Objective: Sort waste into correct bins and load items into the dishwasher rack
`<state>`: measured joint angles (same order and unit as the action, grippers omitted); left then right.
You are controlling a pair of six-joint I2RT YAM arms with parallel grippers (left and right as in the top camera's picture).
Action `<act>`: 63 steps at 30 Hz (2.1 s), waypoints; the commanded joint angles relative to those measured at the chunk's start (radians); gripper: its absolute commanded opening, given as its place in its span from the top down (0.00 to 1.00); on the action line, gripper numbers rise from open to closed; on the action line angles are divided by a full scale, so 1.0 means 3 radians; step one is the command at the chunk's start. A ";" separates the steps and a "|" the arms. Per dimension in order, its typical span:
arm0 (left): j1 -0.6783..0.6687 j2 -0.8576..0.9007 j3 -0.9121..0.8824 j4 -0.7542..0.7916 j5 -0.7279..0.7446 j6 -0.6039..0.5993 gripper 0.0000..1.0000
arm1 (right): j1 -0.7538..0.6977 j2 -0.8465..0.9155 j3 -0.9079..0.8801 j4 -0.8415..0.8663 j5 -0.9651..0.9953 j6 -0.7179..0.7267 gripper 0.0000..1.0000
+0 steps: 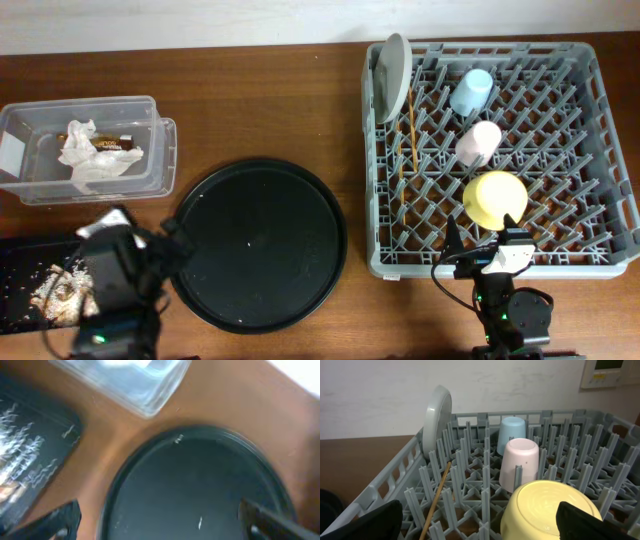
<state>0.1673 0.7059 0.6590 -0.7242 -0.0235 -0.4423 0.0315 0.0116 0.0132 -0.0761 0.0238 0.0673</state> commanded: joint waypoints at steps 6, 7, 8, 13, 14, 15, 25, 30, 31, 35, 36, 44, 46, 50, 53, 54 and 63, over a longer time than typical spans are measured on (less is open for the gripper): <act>-0.0209 -0.1002 -0.1245 0.0595 0.0118 0.0172 0.01 | -0.0017 -0.0027 -0.0025 -0.0010 0.0037 -0.0027 0.02; -0.0209 -0.1233 -0.1333 0.0655 0.0118 0.0172 0.01 | -0.0017 -0.0027 -0.0025 -0.0010 0.0037 -0.0027 0.02; -0.0209 -0.1390 -0.1378 0.0669 0.0120 0.0172 0.01 | -0.0017 -0.0027 -0.0025 -0.0010 0.0037 -0.0027 0.02; -0.0209 -0.2321 -0.1737 0.0987 0.0163 0.0187 0.01 | -0.0017 -0.0027 -0.0025 -0.0010 0.0037 -0.0027 0.02; -0.0223 -0.2331 -0.1855 0.1308 0.0248 0.0295 0.01 | -0.0017 -0.0027 -0.0025 -0.0010 0.0037 -0.0027 0.02; -0.0238 -0.2337 -0.1895 0.1490 0.0315 0.0472 0.01 | -0.0017 -0.0027 -0.0025 -0.0010 0.0037 -0.0027 0.02; -0.0440 -0.2336 -0.2167 0.2163 0.0350 0.1720 0.01 | -0.0017 -0.0027 -0.0025 -0.0010 0.0037 -0.0027 0.02; -0.0440 -0.2336 -0.2167 0.2136 0.0029 0.1811 0.01 | -0.0017 -0.0027 -0.0025 -0.0010 0.0037 -0.0027 0.02; -0.0440 -0.2336 -0.2167 0.2135 0.0032 0.1811 0.01 | -0.0017 -0.0027 -0.0025 -0.0010 0.0037 -0.0027 0.02; -0.0440 -0.2336 -0.2167 0.2136 0.0041 0.1809 0.01 | -0.0017 -0.0027 -0.0025 -0.0010 0.0037 -0.0027 0.02; -0.0440 -0.2336 -0.2167 0.2138 0.0039 0.1809 0.01 | -0.0017 -0.0027 -0.0025 -0.0010 0.0037 -0.0027 0.02; -0.0440 -0.2336 -0.2167 0.2138 0.0039 0.1809 0.01 | -0.0017 -0.0027 -0.0025 -0.0010 0.0037 -0.0027 0.02; -0.0440 -0.2336 -0.2167 0.2138 0.0039 0.1809 0.01 | -0.0017 -0.0027 -0.0025 -0.0010 0.0037 -0.0027 0.02; -0.0440 -0.2336 -0.2167 0.2138 0.0039 0.1809 0.01 | -0.0017 -0.0027 -0.0025 -0.0010 0.0037 -0.0027 0.02; -0.0440 -0.2336 -0.2167 0.2138 0.0039 0.1809 0.01 | -0.0017 -0.0027 -0.0025 -0.0010 0.0037 -0.0027 0.02; -0.0440 -0.2336 -0.2167 0.2138 0.0039 0.1809 0.01 | -0.0017 -0.0027 -0.0025 -0.0010 0.0037 -0.0027 0.02; -0.0440 -0.2336 -0.2167 0.2138 0.0039 0.1809 0.01 | -0.0017 -0.0027 -0.0025 -0.0010 0.0037 -0.0027 0.02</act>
<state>0.0402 0.0128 0.0170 -0.0822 -0.0006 0.0868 0.0315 0.0109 0.0128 -0.0753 0.0261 0.0669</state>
